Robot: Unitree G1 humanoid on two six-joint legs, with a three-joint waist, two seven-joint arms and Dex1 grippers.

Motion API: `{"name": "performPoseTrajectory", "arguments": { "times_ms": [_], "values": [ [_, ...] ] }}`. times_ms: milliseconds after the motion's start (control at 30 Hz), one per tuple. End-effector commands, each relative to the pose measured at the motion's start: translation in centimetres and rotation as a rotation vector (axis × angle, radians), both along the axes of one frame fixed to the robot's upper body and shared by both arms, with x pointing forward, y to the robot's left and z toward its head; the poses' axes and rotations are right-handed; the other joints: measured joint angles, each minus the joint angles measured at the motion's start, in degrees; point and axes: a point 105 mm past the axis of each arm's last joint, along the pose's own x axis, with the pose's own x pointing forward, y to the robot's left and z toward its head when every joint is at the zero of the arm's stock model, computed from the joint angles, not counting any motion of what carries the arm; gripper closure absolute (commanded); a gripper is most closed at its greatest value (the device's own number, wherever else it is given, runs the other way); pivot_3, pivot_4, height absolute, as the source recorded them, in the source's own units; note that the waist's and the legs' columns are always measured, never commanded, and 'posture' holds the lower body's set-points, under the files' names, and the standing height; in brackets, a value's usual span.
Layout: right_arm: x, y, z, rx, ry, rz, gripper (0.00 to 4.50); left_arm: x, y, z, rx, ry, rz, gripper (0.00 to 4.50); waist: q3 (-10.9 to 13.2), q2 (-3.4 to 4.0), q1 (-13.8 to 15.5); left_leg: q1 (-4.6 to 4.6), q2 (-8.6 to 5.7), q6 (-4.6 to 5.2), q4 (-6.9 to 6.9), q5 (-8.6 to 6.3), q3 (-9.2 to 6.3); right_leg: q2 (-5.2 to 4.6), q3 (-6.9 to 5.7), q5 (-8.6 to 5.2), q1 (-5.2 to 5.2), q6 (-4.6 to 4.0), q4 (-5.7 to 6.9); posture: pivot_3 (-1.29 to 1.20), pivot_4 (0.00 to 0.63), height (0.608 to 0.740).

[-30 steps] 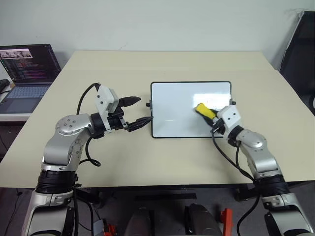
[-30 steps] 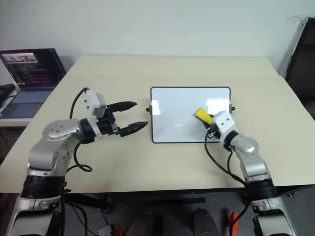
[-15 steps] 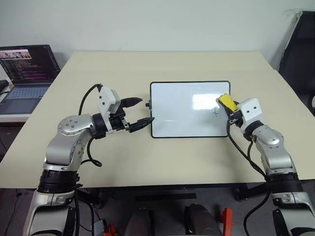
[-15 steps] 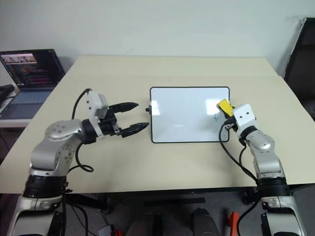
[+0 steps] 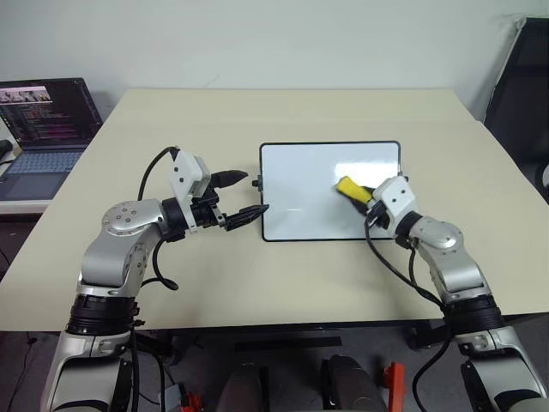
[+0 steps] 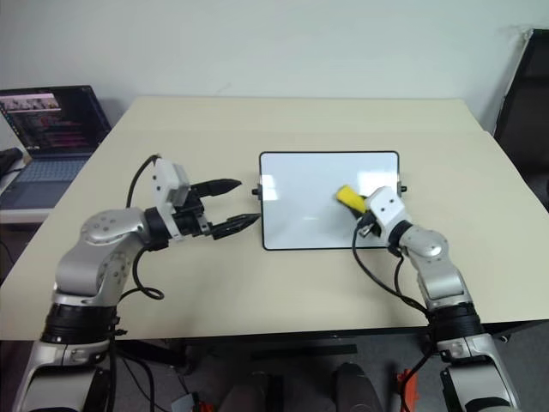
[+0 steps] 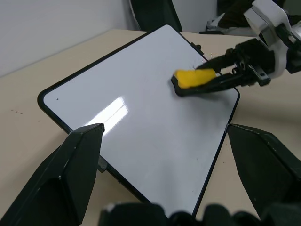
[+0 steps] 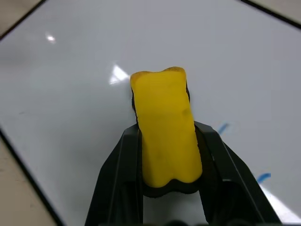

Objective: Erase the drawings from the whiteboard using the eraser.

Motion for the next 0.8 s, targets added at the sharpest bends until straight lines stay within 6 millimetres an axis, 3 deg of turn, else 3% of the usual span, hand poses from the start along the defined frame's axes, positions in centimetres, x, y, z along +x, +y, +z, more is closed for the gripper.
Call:
{"name": "performPoseTrajectory", "arguments": {
  "times_ms": [33, 267, 800],
  "values": [
    [-0.1, -1.6, -0.6, -0.034, 0.044, -0.034, 3.4, -0.4, 0.1, 1.1, 0.002, -0.052, -0.003, 0.0, 0.0, 0.0, 0.1, 0.0, -0.01, 0.0, 0.01, 0.0, 0.0, 0.0, 0.0, 0.0, 0.0, 0.01, 0.0, 0.0, 0.15, 0.74],
    [0.7, -5.6, 0.5, -0.078, -0.02, -0.174, 3.4, -0.4, 0.0, 0.9, 0.0, -0.048, -0.001, 0.0, 0.0, 0.0, 0.6, 0.0, -0.01, 0.0, 0.03, 0.0, 0.0, -0.01, -0.01, 0.0, 0.01, 0.0, -0.01, 0.0, 0.15, 0.74],
    [2.3, -8.0, 2.5, -0.098, -0.109, -0.254, 3.4, -0.2, -0.1, 1.1, 0.006, -0.052, -0.011, 0.0, 0.0, -0.02, 0.5, 0.0, -0.02, 0.0, 0.08, 0.01, 0.03, -0.02, 0.03, 0.0, 0.03, -0.02, -0.01, 0.0, 0.15, 0.74]
  ]
}}
